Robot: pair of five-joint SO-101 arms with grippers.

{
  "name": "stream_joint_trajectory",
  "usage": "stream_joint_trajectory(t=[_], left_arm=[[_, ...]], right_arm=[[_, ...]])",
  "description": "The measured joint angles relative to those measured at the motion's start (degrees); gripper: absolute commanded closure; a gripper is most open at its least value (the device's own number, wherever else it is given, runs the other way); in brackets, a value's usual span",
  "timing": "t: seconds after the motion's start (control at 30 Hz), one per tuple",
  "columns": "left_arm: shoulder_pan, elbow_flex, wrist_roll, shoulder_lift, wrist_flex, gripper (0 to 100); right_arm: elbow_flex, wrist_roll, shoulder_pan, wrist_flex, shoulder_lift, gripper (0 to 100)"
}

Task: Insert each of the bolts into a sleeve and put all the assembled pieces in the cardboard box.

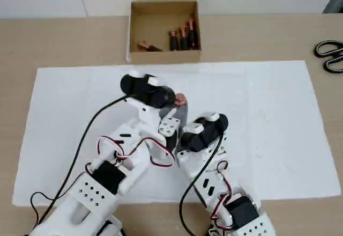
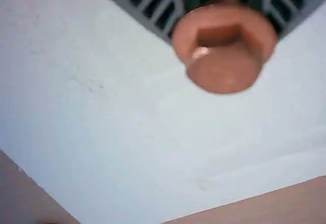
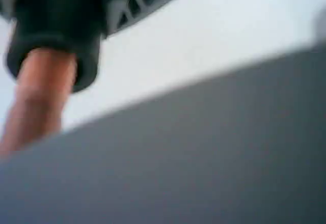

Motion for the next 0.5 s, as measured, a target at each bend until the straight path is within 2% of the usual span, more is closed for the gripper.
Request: stream_joint_trajectory(t=[0.23, 0.5], left_arm=[[0.09, 0.00, 0.09, -0.09, 4.75, 99], [0.09, 0.09, 0.09, -0.18, 6.07, 99]], right_arm=[[0.00, -0.09, 0.00, 0.00, 0.00, 99.5], [1.76, -0.18, 0.00, -0.18, -0.09, 99.5]])
